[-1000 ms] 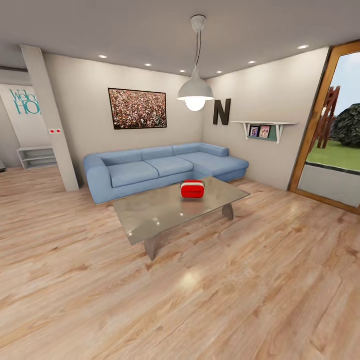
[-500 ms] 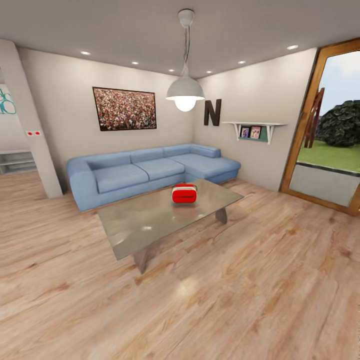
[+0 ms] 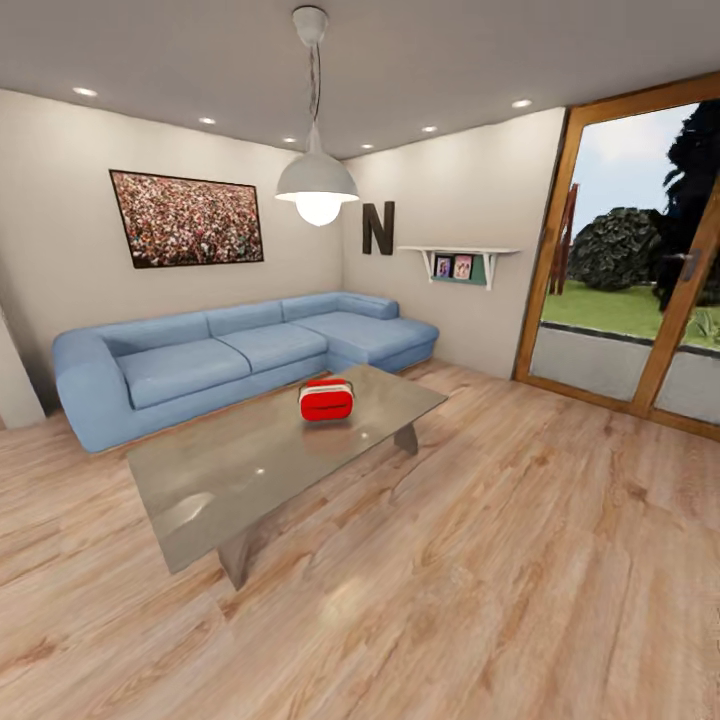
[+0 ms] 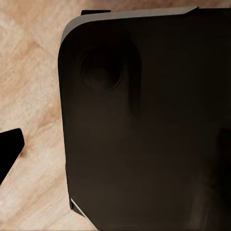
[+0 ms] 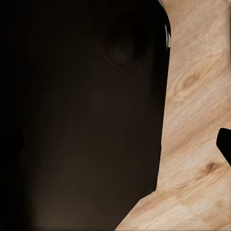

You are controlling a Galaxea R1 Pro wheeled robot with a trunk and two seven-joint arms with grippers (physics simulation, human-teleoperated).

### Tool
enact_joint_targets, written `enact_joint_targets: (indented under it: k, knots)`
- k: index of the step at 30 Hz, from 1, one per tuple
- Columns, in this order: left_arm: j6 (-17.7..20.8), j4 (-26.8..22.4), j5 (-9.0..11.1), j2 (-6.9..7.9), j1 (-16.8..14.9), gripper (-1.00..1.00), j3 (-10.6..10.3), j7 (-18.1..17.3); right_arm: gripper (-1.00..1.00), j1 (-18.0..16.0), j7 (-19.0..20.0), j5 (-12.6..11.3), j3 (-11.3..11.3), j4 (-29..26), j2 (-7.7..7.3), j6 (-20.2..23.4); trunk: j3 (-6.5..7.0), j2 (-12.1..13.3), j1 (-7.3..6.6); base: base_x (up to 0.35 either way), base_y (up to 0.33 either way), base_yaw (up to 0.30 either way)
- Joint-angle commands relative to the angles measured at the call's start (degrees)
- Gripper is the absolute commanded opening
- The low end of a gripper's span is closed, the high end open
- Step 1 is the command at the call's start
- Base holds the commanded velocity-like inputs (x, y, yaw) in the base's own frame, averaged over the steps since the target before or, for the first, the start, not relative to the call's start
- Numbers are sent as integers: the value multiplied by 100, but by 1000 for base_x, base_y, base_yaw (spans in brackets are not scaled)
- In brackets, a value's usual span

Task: Turn on the radio receiver that's on the table in the living room.

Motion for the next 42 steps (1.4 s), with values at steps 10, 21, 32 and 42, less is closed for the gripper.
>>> enact_joint_targets:
  k: [10, 21, 32, 42]
  knots:
    - [1, 0, 1, 8, 0, 100, 0, 0, 100, 0, 0, 0, 4, 0, 0, 8, 11, 0, 0, 323, 0, -73]
    - [2, 0, 9, 12, 0, 100, 0, 0, 100, 0, 0, 14, 11, 0, 0, 9, 12, 0, 0, 322, 0, -2]
    - [0, 0, 2, 1, 0, 100, 1, 0, 100, 0, 0, 10, 8, 0, 0, -8, 14, 0, 0, 317, 0, -15]
    - [0, 0, 2, 0, 0, 100, 3, 0, 100, 0, 0, 8, 3, 0, 0, -1, 43, 0, 0, 157, 0, -204]
